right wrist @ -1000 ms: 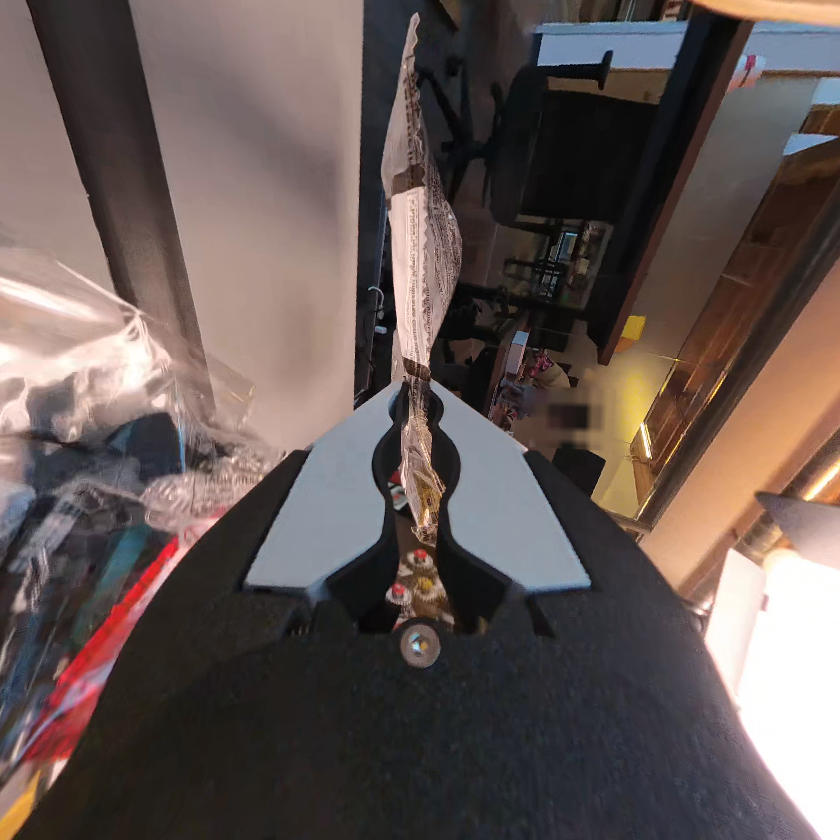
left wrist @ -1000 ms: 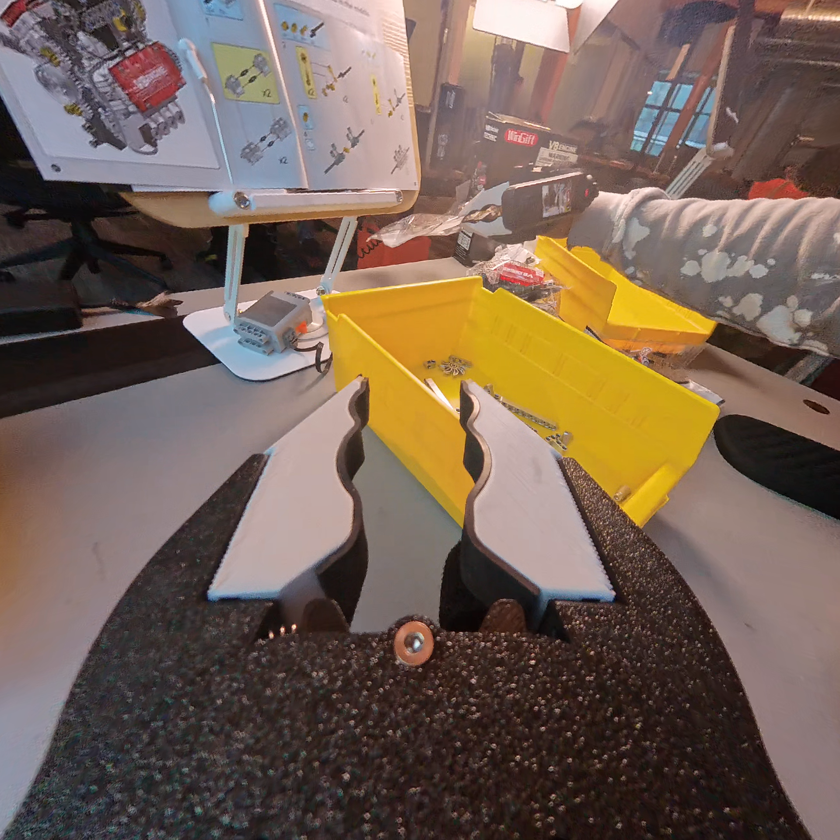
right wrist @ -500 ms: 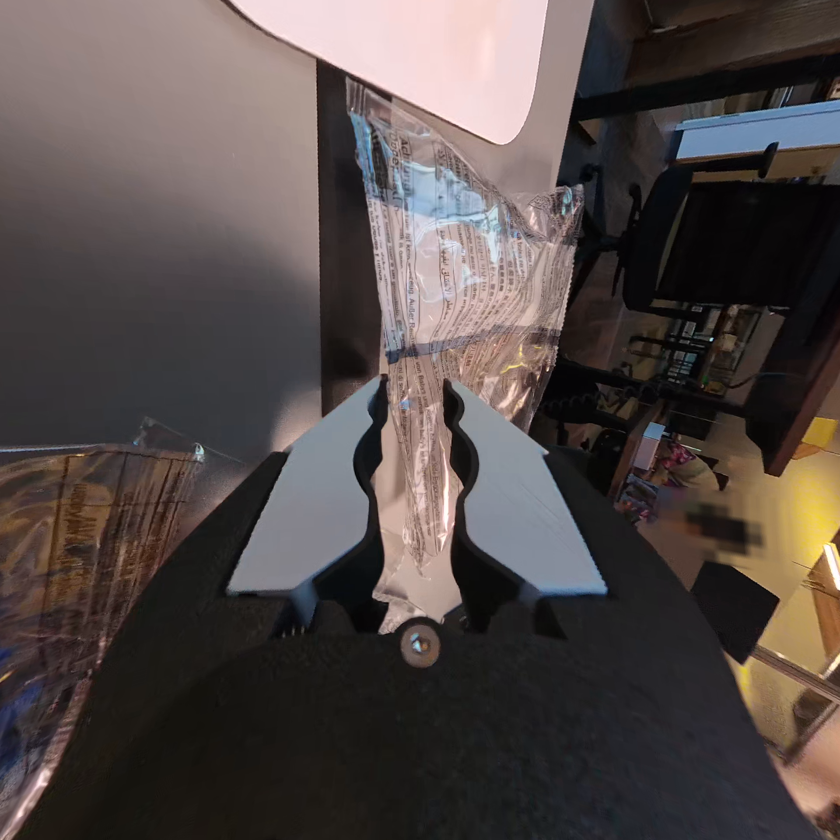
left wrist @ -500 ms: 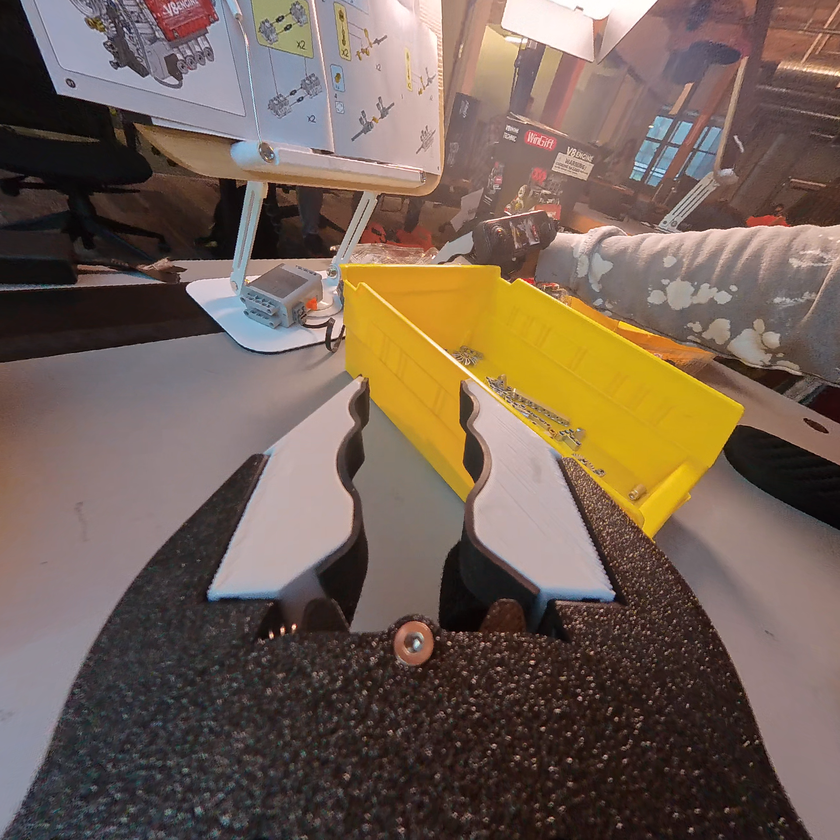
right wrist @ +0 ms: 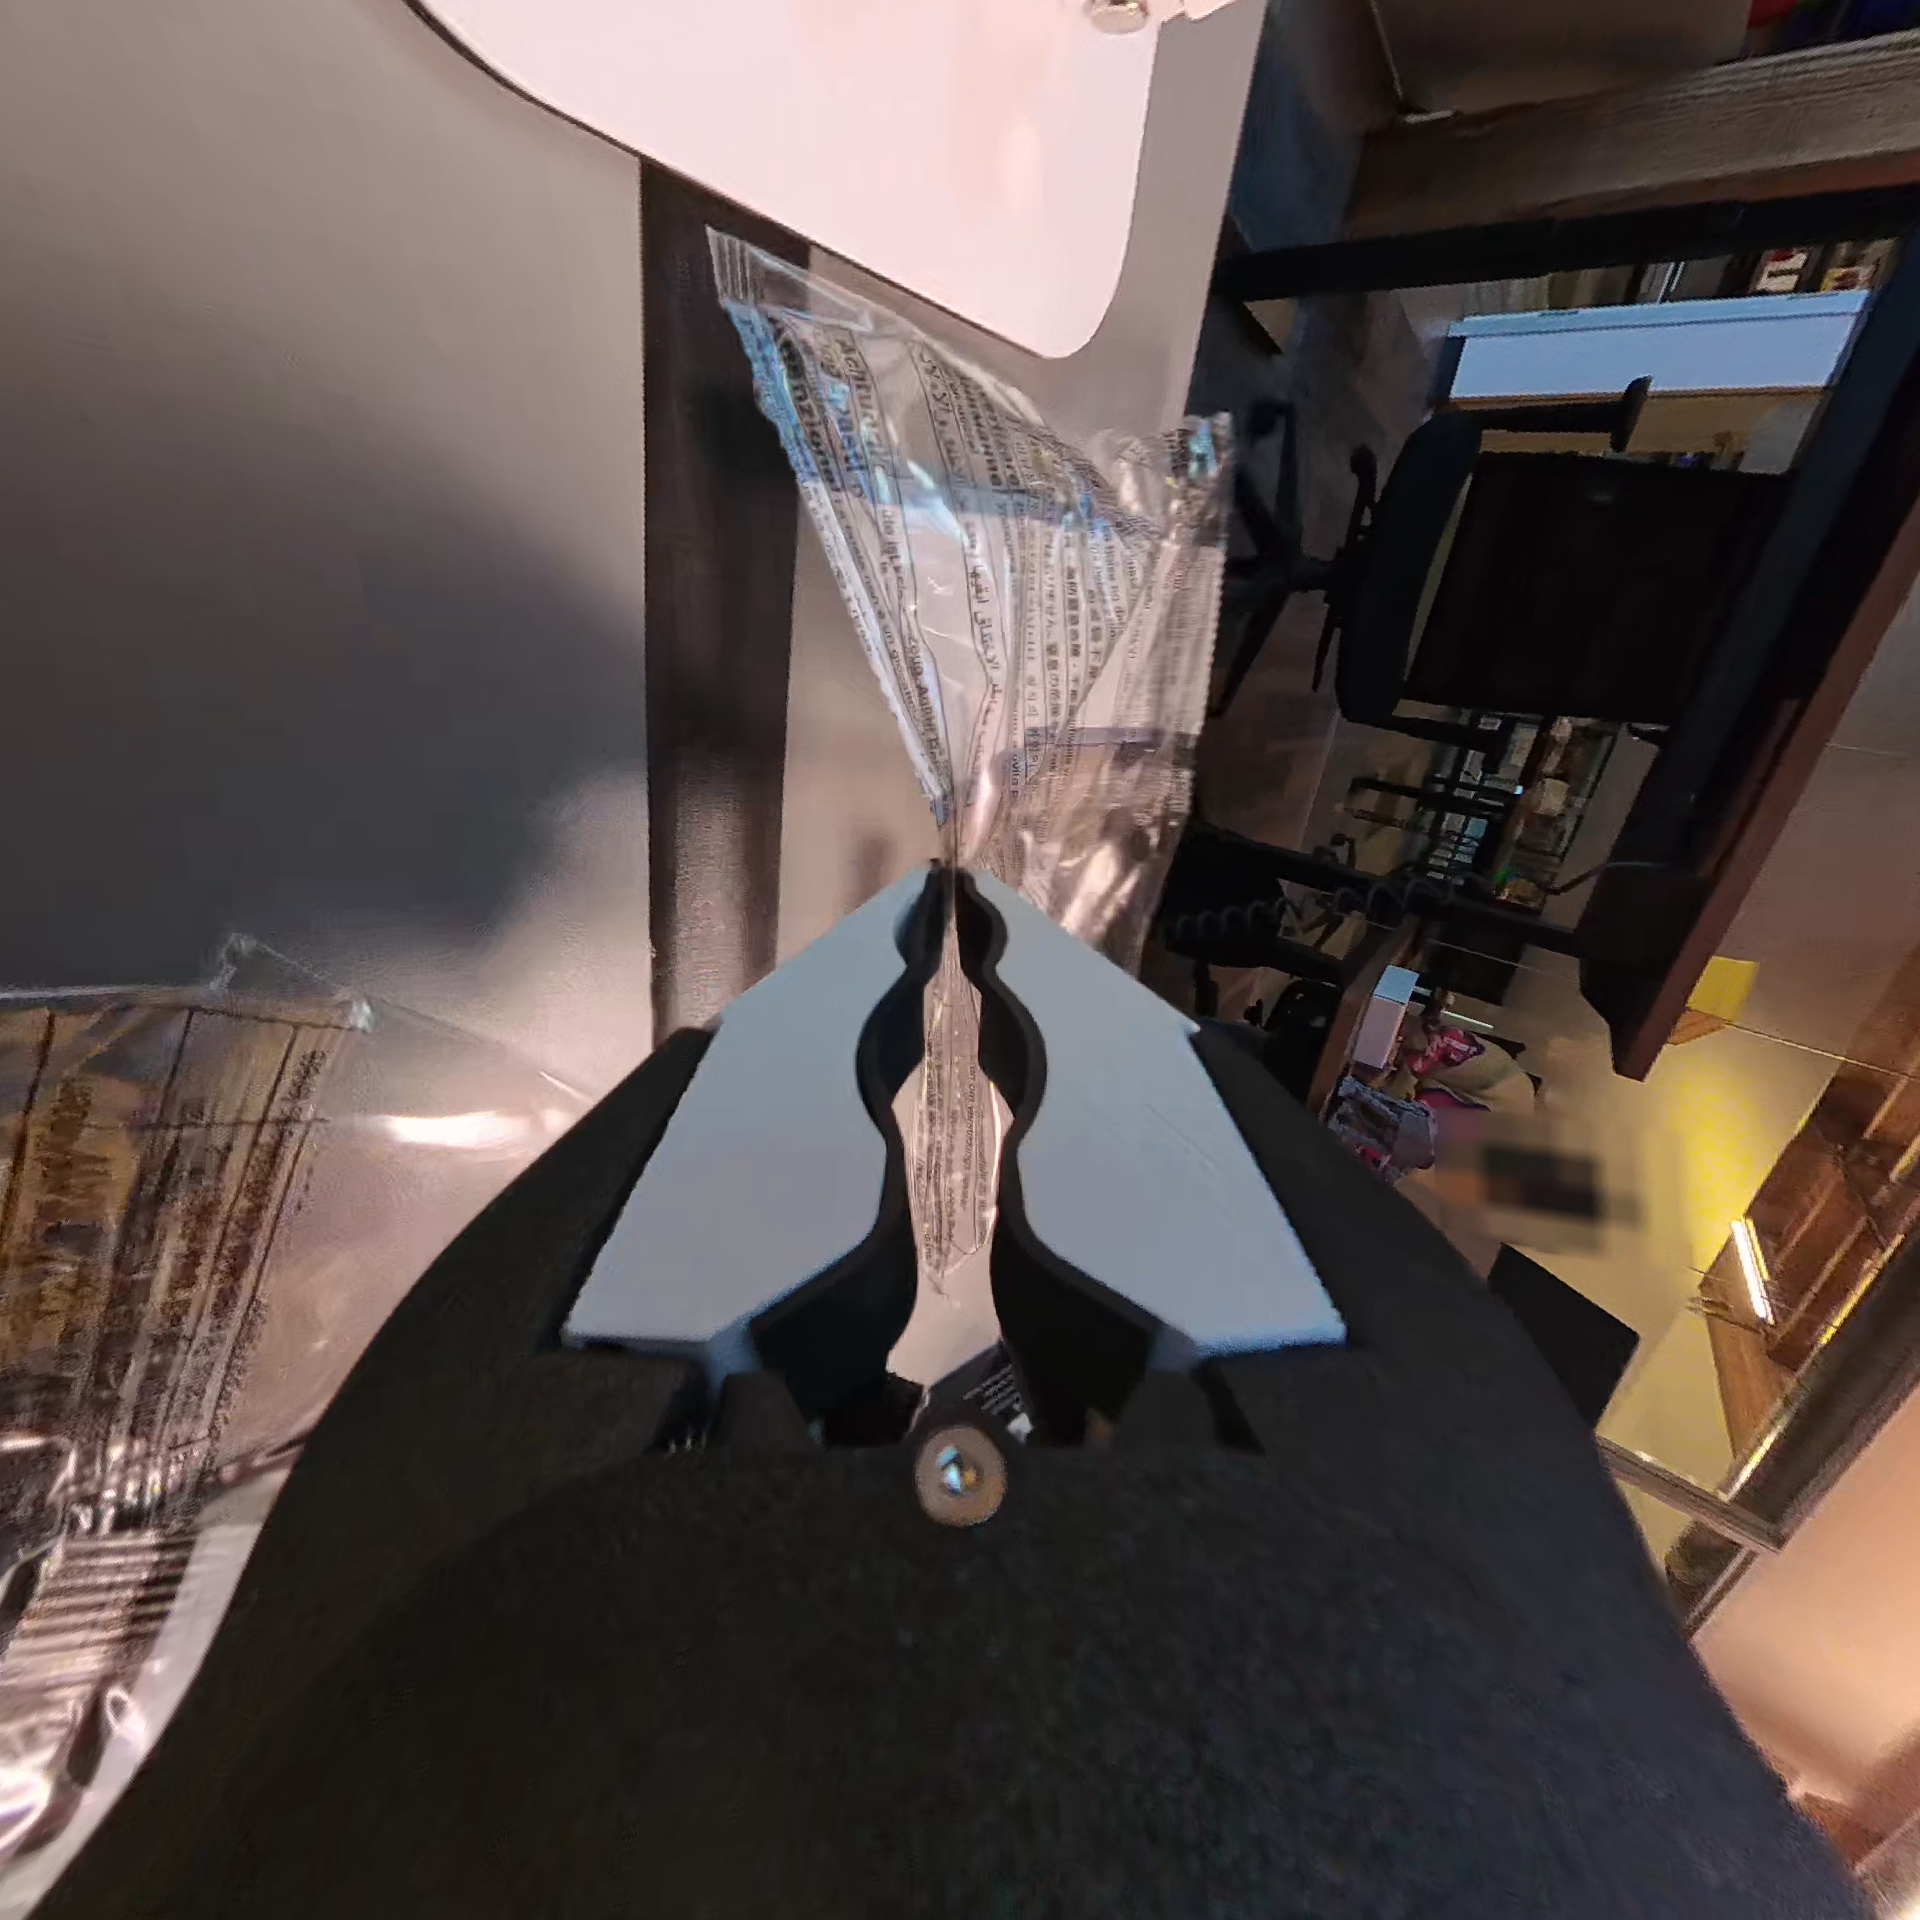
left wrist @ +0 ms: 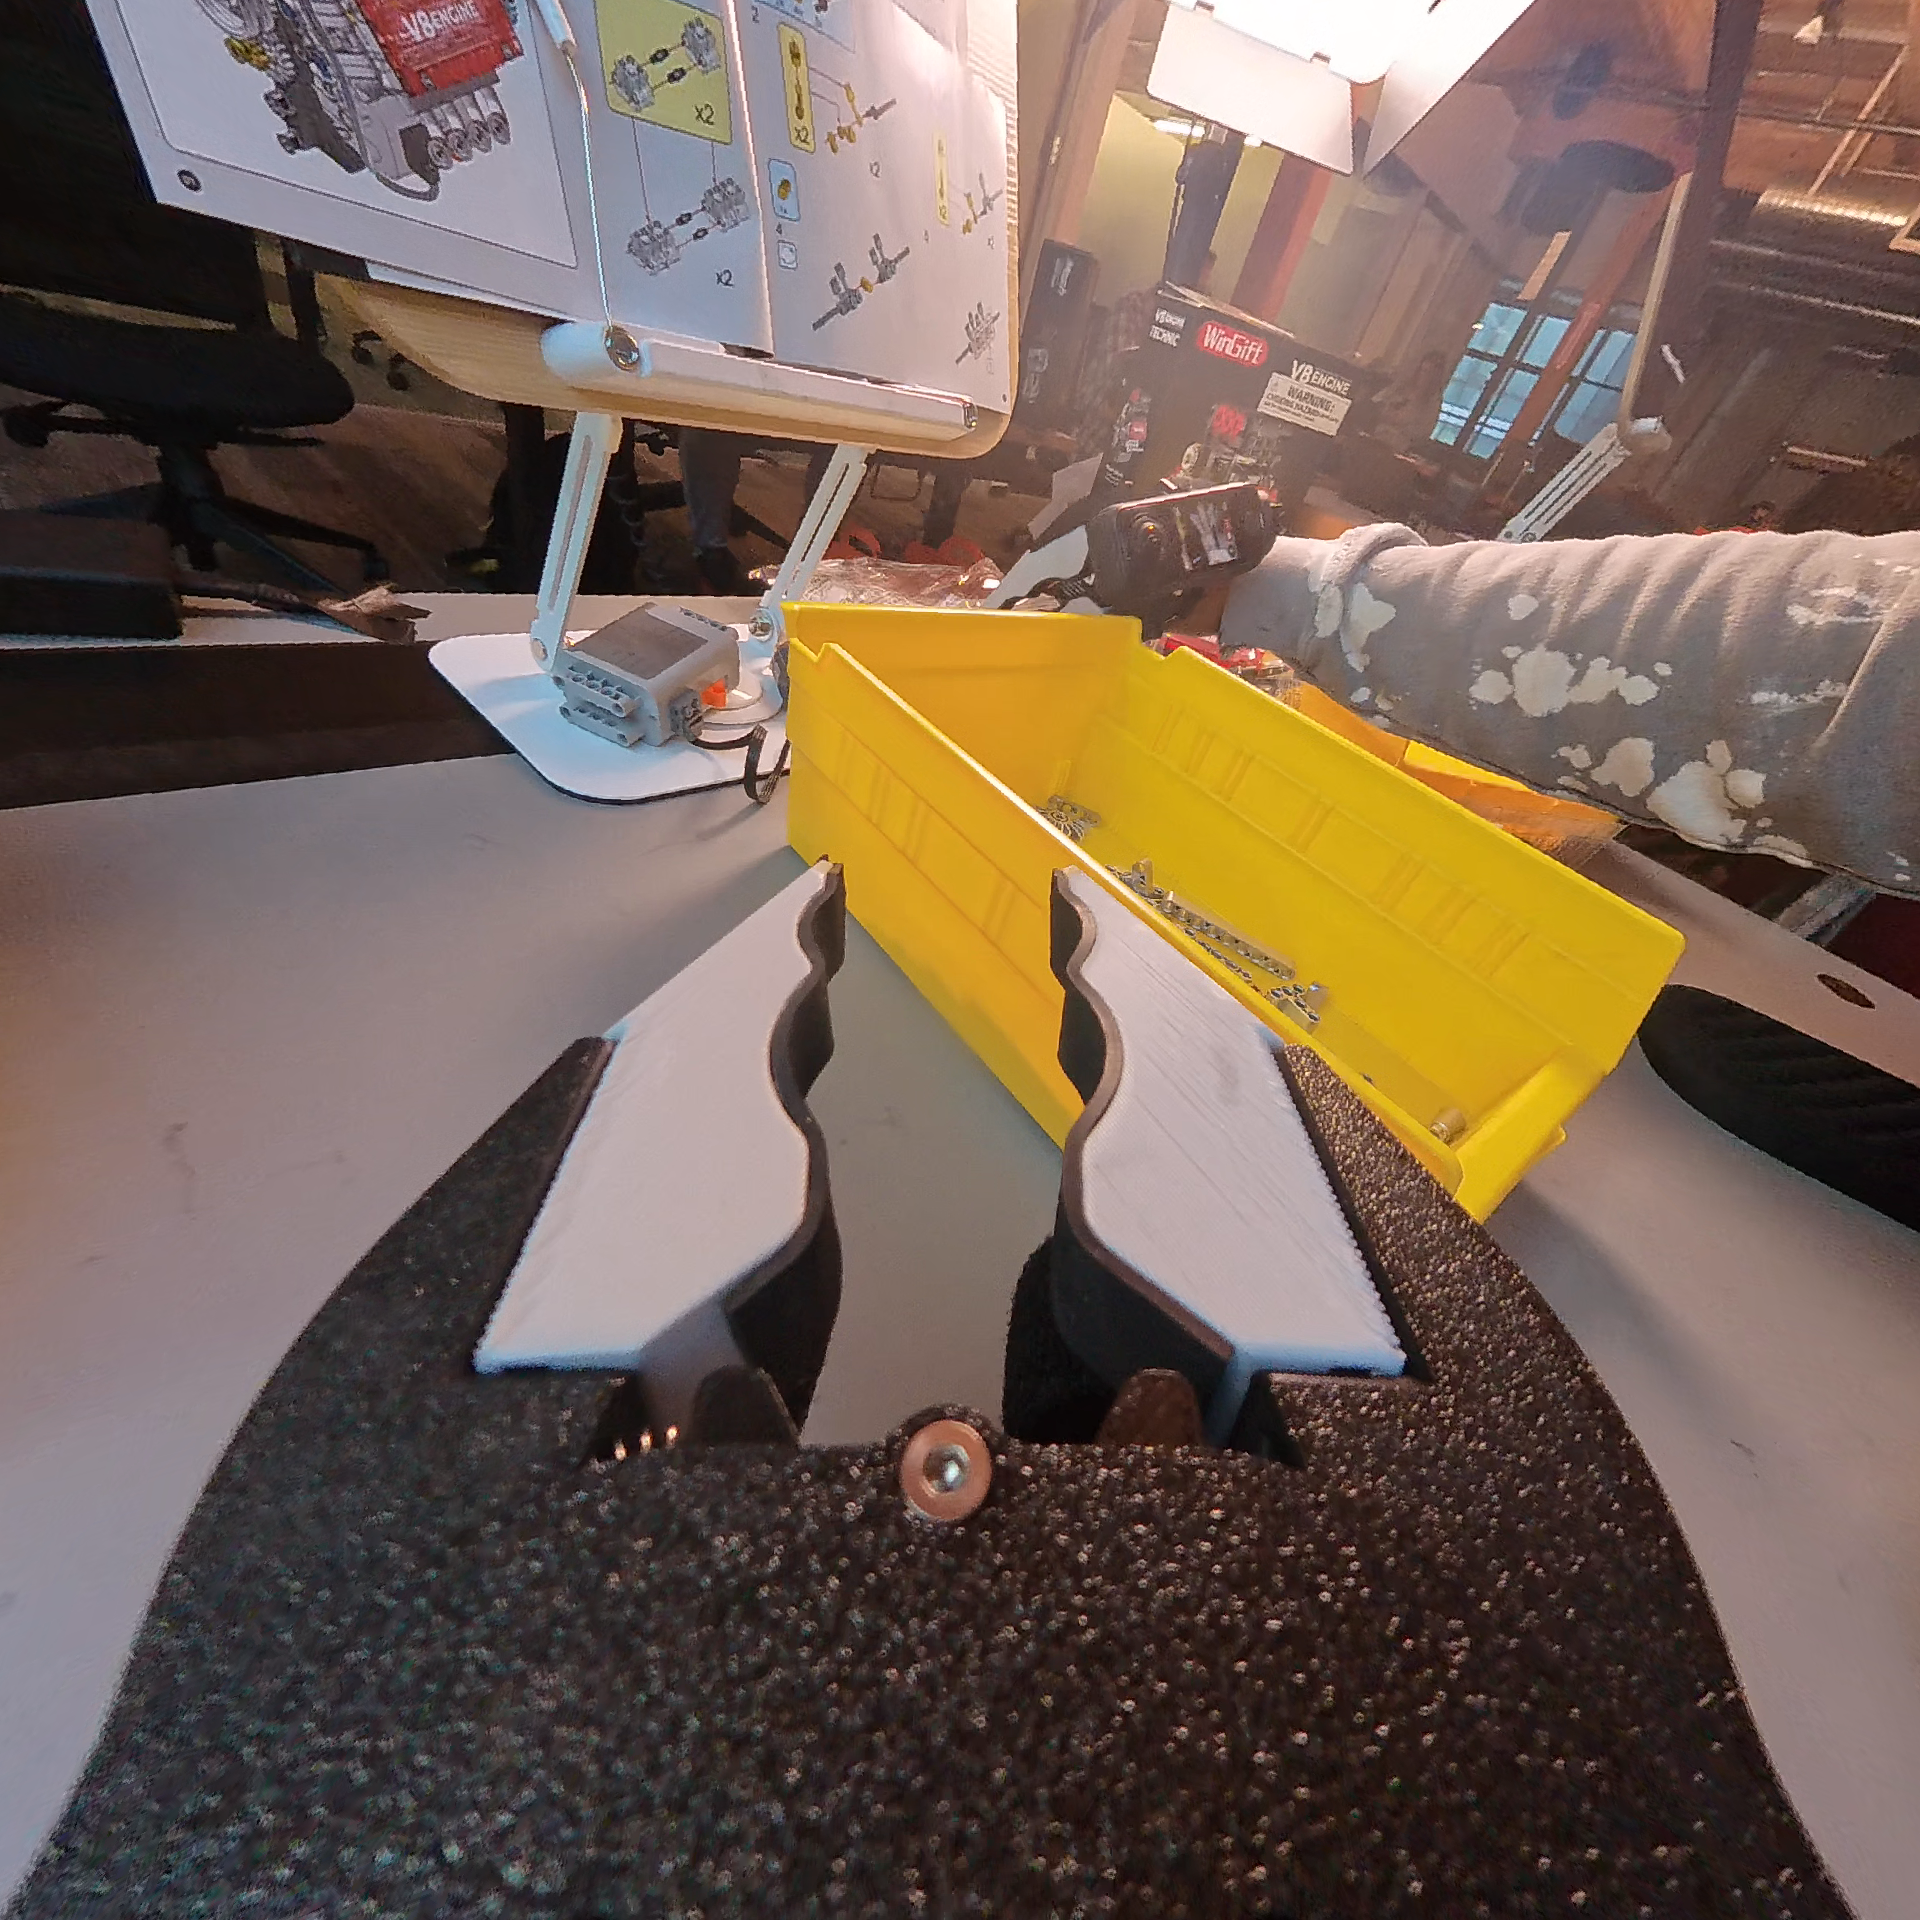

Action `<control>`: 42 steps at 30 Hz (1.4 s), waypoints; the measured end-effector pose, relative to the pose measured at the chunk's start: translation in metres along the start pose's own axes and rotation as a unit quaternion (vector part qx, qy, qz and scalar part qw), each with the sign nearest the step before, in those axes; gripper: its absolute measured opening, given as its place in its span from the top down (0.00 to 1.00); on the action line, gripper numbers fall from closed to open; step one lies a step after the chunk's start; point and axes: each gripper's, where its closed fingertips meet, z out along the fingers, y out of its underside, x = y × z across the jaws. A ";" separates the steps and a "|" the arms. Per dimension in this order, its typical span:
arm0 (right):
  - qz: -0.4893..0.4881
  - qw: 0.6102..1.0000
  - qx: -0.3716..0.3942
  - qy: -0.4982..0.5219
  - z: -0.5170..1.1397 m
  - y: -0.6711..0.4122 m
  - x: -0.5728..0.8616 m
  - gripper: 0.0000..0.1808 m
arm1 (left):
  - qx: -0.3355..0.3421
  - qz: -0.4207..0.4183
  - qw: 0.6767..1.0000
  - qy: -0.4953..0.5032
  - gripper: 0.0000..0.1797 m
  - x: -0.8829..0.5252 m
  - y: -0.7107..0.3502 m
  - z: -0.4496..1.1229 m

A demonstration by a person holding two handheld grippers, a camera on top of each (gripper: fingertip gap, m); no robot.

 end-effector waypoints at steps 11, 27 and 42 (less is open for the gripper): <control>0.011 0.991 -0.082 0.102 -0.185 0.096 0.063 1.00 | 0.009 0.012 1.000 0.006 0.79 0.009 -0.006 -0.003; 0.361 0.750 -0.552 0.051 -0.427 0.436 -0.169 0.97 | 0.004 0.075 0.997 0.022 0.80 0.054 -0.020 0.003; 0.468 0.880 -0.081 -0.003 -0.374 0.163 -0.118 0.68 | -0.036 0.086 0.996 0.012 0.78 0.077 0.007 0.001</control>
